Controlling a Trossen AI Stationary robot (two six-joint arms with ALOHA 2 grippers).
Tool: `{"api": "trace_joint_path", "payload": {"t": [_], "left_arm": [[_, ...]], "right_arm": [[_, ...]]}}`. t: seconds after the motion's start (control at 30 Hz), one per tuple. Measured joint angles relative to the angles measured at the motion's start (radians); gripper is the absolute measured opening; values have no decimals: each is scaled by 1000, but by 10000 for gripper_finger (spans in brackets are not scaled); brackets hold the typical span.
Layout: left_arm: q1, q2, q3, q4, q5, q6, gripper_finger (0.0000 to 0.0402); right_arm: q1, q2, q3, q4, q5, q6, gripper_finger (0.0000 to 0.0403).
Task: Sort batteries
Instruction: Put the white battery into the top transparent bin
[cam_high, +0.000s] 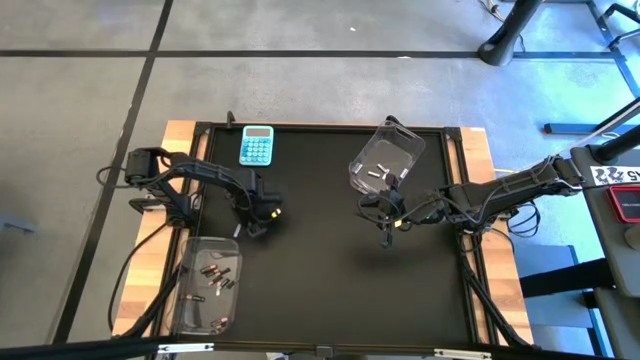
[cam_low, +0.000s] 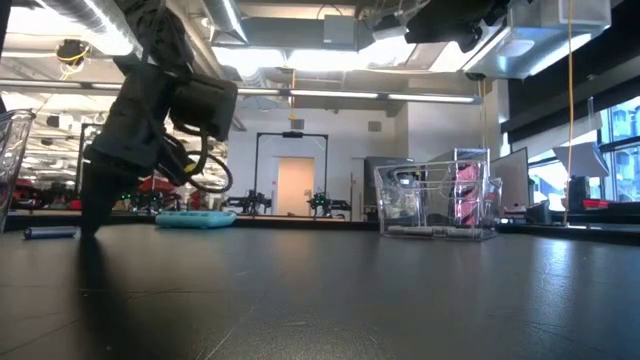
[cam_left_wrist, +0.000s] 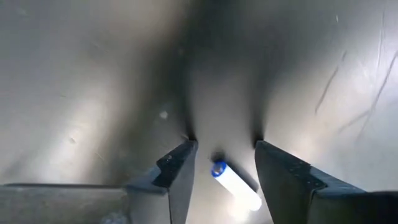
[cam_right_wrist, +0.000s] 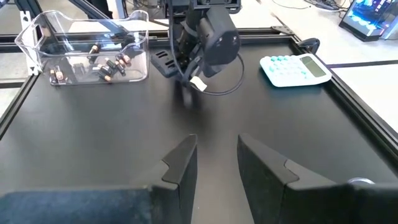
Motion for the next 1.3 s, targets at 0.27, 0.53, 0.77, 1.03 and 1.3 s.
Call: {"api": "trace_joint_path", "payload": {"t": [0.27, 0.53, 0.77, 1.03, 1.3], "left_arm": [[6, -17, 1, -35, -36, -22, 145], [6, -29, -8, -100, 100, -100, 154], [10, -31, -76, -7, 154, -137, 138], [22, -32, -107, 5, 161, -132, 44], [21, -26, -71, 10, 126, -101, 22]], "right_arm": [[0, 0, 0, -1, 1, 0, 115], [0, 0, 0, -2, -11, 0, 115], [0, 0, 0, -3, -17, 2, 115], [0, 0, 0, -2, -16, 2, 115], [0, 0, 0, -1, -16, 1, 115]]}}
